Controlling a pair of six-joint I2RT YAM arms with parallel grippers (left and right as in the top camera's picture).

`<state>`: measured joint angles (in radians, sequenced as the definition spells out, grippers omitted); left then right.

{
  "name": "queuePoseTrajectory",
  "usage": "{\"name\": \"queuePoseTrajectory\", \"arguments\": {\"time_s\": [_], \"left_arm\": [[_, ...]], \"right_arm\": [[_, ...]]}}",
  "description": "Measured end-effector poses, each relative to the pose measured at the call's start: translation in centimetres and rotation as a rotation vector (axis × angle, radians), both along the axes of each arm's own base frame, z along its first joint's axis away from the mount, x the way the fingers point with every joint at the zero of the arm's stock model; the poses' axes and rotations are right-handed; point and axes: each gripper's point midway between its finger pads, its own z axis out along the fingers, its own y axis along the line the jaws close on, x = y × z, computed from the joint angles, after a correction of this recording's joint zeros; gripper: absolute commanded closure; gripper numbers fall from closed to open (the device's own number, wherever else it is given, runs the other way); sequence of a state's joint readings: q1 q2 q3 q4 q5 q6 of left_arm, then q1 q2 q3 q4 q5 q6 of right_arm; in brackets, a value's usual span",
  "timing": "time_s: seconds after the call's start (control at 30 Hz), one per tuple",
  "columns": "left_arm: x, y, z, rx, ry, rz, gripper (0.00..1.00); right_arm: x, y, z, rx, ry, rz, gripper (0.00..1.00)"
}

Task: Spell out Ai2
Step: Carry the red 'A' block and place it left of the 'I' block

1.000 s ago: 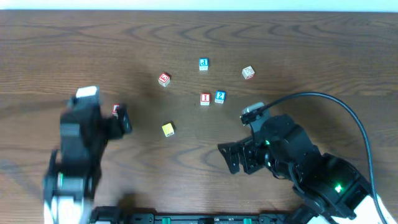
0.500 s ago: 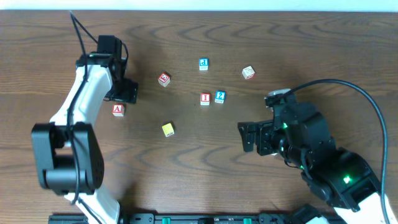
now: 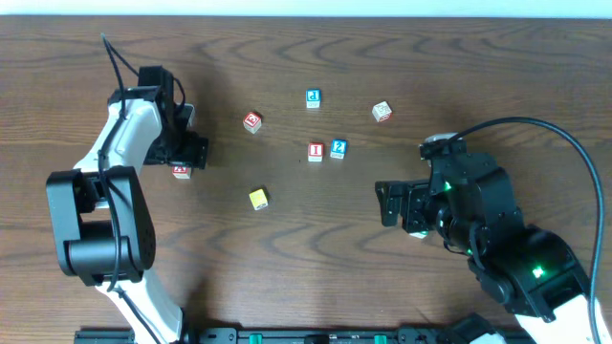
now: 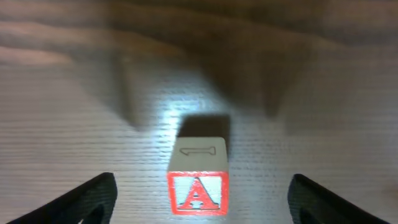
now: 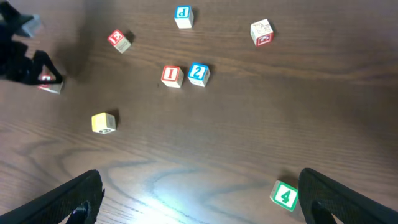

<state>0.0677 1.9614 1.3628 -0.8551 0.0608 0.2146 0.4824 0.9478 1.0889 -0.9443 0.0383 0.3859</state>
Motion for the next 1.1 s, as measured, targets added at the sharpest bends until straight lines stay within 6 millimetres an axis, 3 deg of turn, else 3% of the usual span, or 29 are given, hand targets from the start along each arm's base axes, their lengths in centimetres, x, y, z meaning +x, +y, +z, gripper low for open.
{"name": "queuePoseTrajectory", "arguments": {"time_s": [0.2, 0.4, 0.53, 0.6, 1.1], "left_arm": [[-1.6, -0.4, -1.6, -0.025, 0.038, 0.001, 0.13], [-1.1, -0.4, -1.9, -0.023, 0.012, 0.001, 0.20], [-1.0, -0.3, -1.9, -0.019, 0.008, 0.002, 0.30], [-1.0, -0.3, -1.8, -0.018, 0.007, 0.004, 0.40], [-0.8, 0.2, -1.8, 0.009, 0.002, 0.003, 0.64]], "right_arm": [[0.2, 0.1, 0.3, 0.007, -0.014, 0.000, 0.01], [0.2, 0.1, 0.3, 0.007, -0.014, 0.000, 0.01], [0.2, 0.1, 0.3, 0.007, -0.014, 0.000, 0.01], [0.2, 0.1, 0.3, 0.007, -0.014, 0.000, 0.01], [0.3, 0.1, 0.3, 0.008, -0.015, 0.000, 0.01]]}}
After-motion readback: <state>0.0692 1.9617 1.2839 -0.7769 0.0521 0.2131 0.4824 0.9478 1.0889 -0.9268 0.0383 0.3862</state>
